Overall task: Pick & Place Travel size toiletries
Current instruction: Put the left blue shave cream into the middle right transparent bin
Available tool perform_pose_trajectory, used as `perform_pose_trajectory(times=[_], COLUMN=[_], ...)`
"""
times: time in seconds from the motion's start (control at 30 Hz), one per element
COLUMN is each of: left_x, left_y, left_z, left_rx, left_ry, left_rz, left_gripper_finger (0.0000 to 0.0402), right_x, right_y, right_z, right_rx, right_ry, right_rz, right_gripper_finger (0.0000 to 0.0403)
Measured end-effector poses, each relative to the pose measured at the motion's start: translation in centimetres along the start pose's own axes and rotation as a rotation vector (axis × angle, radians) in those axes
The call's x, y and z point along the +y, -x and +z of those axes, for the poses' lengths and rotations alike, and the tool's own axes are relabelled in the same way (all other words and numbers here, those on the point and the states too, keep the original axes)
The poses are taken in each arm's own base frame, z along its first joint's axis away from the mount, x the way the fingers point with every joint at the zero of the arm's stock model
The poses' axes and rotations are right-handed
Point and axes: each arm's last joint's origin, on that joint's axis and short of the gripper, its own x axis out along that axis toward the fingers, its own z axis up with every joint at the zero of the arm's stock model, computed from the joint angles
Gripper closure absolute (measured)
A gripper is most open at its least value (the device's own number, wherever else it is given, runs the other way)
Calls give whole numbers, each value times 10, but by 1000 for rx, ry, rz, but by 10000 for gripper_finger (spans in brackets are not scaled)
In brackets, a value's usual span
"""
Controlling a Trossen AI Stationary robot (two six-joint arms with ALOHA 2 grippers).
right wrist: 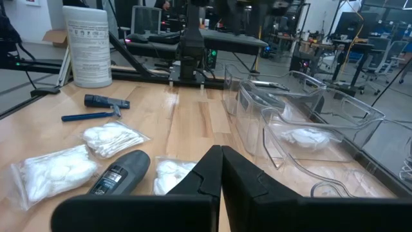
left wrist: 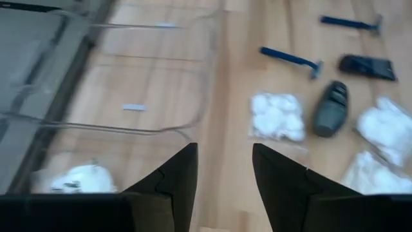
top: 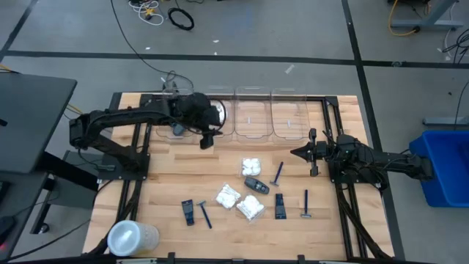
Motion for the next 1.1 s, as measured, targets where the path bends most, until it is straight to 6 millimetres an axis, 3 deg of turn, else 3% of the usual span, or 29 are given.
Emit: perform_pose_trajectory(times=[0.3,1.1], left_x=[-33,-89], left_y=[-1,5], left_z=[-2,-22], left_rx=[49,228], left_ry=[-74,-333], left_rz=[-87,-276], left_gripper_finger=[244,249], right_x=[0,0], right_y=[0,0], right_z=[0,0], right_rx=[0,0], right_ry=[0,0], right_rz=[0,0], right_gripper_finger=[389,389])
